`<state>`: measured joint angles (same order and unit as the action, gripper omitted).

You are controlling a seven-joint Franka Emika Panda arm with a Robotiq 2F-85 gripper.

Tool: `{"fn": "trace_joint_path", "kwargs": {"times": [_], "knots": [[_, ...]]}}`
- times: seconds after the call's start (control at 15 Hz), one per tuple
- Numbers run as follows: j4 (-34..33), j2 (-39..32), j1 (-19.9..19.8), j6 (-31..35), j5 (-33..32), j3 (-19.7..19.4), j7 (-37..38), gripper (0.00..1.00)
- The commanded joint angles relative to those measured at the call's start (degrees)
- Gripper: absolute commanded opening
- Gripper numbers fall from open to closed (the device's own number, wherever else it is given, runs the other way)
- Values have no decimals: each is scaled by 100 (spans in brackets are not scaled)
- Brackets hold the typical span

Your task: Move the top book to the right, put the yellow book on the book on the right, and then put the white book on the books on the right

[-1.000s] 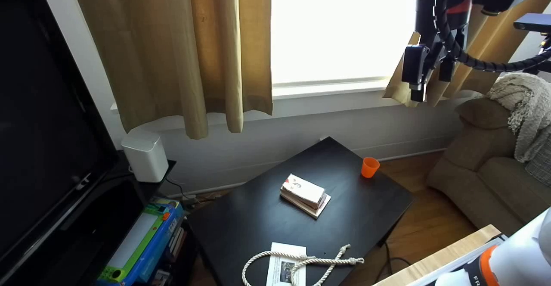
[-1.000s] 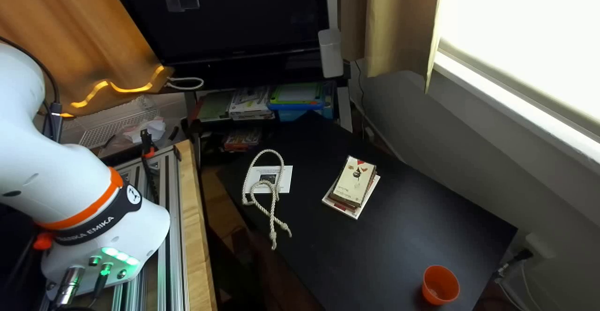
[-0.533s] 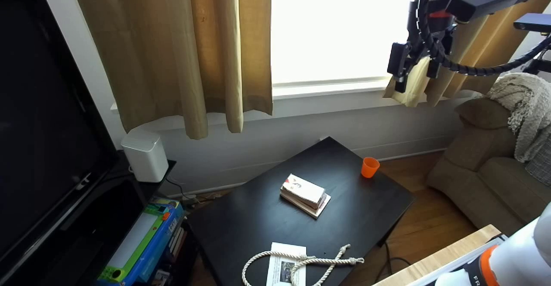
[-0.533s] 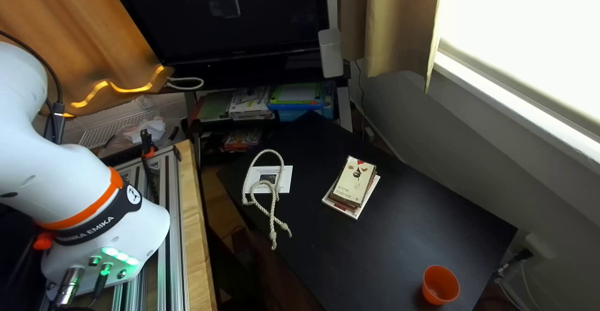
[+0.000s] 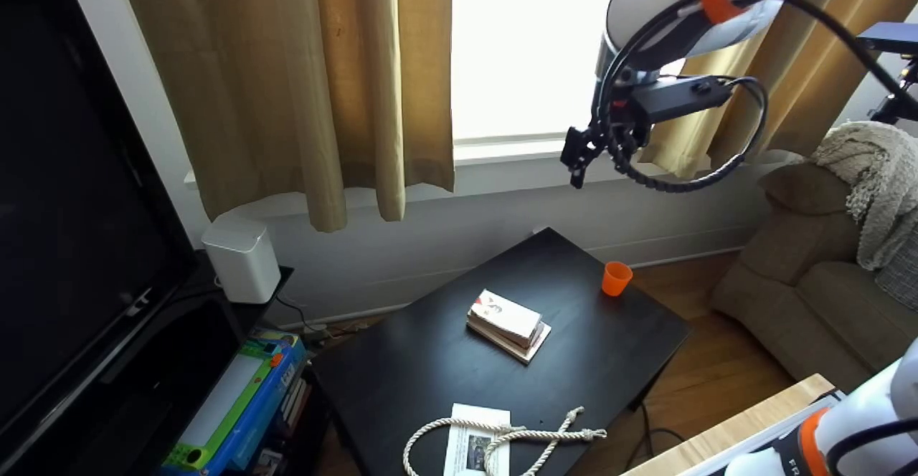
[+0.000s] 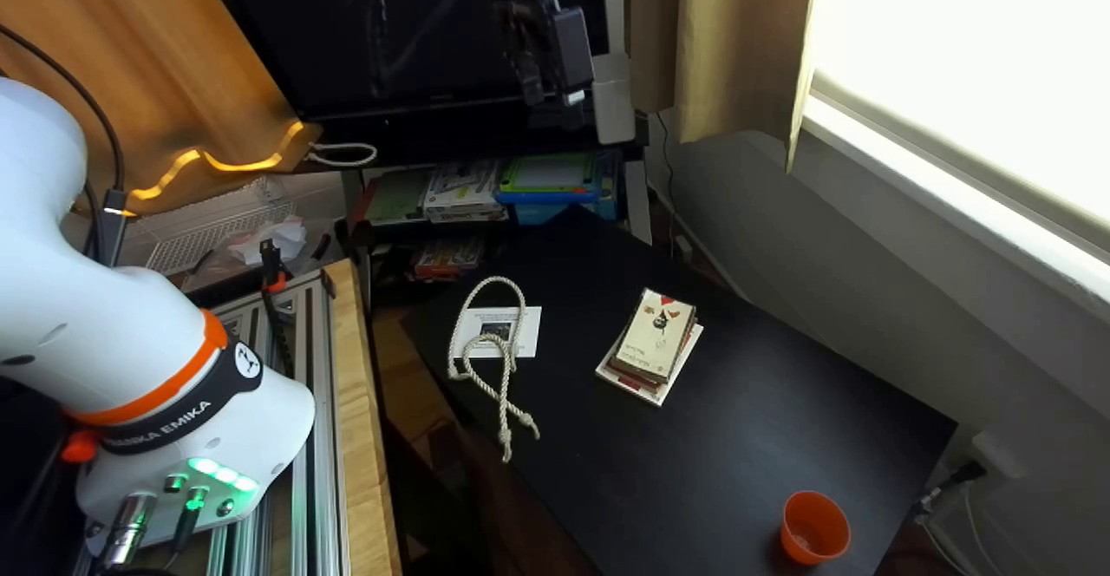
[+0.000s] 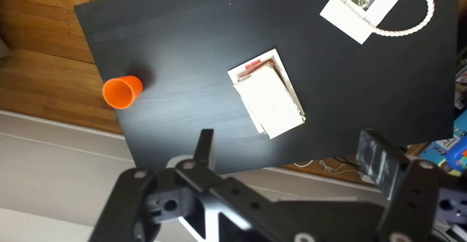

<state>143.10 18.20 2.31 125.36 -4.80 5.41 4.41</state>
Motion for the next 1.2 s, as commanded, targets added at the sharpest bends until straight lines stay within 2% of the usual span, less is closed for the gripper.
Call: {"fn": "trace_joint_path", "kwargs": {"times": [0.0, 0.27, 0.33, 0.47, 0.87, 1.13], "knots": [[-69, -899, 212, 865, 176, 61, -125, 100], [-65, -1792, 344, 1720, 500, 50, -458, 100], [-17, -1426, 299, 1477, 268, 65, -194, 100], [-64, -1643, 306, 1558, 289, 61, -224, 100], [-91, -1535, 299, 1557, 289, 58, -223, 100], [-258, -2311, 275, 2064, 33, 36, -136, 100]]}}
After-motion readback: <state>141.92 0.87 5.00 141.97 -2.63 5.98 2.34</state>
